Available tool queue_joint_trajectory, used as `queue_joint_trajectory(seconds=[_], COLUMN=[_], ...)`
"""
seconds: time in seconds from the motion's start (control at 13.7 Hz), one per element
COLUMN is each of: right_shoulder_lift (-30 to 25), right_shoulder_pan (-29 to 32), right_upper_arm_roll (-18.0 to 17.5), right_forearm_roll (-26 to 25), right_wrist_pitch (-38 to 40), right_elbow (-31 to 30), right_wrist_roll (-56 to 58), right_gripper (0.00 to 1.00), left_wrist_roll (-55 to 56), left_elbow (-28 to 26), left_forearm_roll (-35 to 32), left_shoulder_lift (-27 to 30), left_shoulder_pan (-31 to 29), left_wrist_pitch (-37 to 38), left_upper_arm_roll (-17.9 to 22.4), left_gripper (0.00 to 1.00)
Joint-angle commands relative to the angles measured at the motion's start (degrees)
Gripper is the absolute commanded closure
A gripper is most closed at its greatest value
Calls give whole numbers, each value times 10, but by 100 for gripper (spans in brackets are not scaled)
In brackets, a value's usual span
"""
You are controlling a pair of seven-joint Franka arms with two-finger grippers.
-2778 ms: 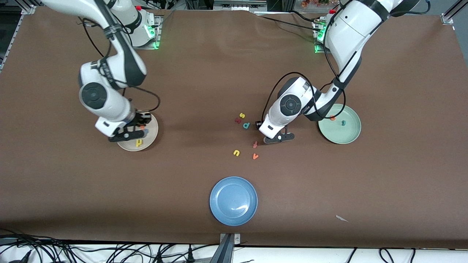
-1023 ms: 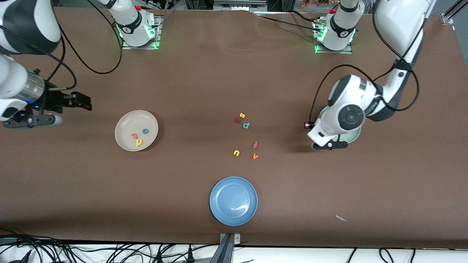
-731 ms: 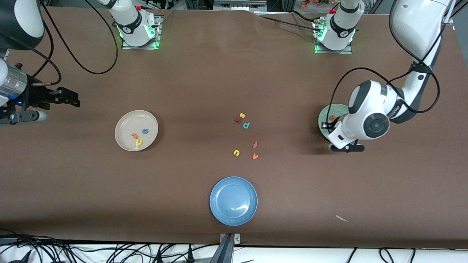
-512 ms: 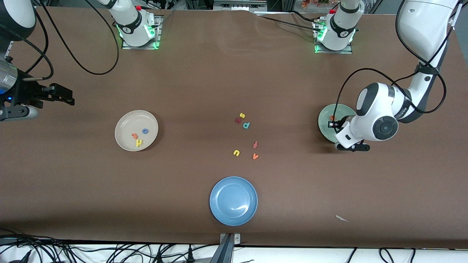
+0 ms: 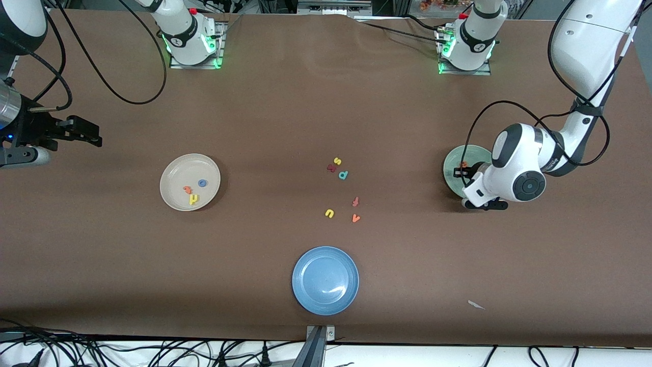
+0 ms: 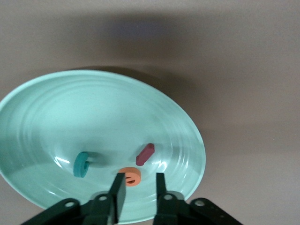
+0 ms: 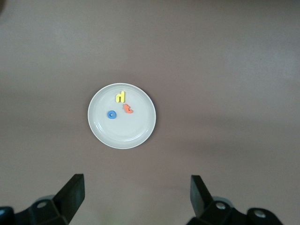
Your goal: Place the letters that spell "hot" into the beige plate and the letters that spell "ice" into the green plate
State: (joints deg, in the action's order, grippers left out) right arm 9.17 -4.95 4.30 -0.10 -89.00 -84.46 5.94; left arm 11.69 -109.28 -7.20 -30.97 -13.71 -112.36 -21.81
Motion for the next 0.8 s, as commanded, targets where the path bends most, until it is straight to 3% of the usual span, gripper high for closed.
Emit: queue_joint_trajectory(seconds=[0.0, 0.29, 0.51, 0.73], right_shoulder_lift=[3, 5, 3, 3], right_shoulder_pan=[-8, -10, -10, -9], right_upper_arm_roll=[8, 5, 4, 8], right_forearm_roll=[8, 2, 3, 2], right_wrist_pitch=[12, 13, 15, 13], right_elbow=[12, 18, 19, 18], right_wrist_roll=[8, 10, 11, 12], right_gripper=[0, 0, 0, 0], left_wrist_roll=[-8, -3, -6, -6], left_elbow=[10, 69, 198, 285], left_forearm_roll=[-18, -11, -10, -10], left_shoulder_lift=[19, 63, 65, 65], left_shoulder_pan=[-11, -10, -4, -4], left_wrist_pitch=[7, 58, 218, 282], left_upper_arm_roll=[-8, -12, -12, -13], left_gripper=[0, 0, 0, 0])
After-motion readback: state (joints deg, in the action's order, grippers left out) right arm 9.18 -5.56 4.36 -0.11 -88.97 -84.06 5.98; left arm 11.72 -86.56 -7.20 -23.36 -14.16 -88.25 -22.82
